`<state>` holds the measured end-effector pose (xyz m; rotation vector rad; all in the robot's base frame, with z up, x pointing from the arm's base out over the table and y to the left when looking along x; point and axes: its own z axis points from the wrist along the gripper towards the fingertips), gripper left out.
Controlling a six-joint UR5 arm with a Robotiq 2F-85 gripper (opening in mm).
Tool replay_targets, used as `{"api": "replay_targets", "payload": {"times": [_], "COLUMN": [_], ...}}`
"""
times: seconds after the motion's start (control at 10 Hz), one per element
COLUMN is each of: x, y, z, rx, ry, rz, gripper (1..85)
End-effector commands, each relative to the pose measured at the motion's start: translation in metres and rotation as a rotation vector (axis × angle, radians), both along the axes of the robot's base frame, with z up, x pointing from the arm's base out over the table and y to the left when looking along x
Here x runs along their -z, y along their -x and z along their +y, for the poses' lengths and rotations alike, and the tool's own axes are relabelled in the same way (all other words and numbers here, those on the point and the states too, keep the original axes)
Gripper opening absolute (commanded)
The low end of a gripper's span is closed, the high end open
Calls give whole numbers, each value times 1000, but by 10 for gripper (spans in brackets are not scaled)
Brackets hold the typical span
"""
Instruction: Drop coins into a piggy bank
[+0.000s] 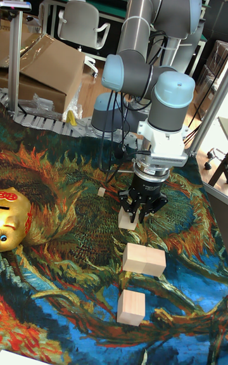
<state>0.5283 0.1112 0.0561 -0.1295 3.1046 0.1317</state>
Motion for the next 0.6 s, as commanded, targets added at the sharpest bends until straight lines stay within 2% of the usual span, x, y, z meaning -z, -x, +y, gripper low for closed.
{"api": "replay_targets", "payload": {"times": [0.0, 0.4, 0.5], "x": [-2, -1, -1], "y": [0, -1, -1], "z": [2, 1, 2], "rx": [7, 7, 9], "ry": [-12, -13, -15], "rz": [0, -3, -2], "gripper": [270, 260, 233]}}
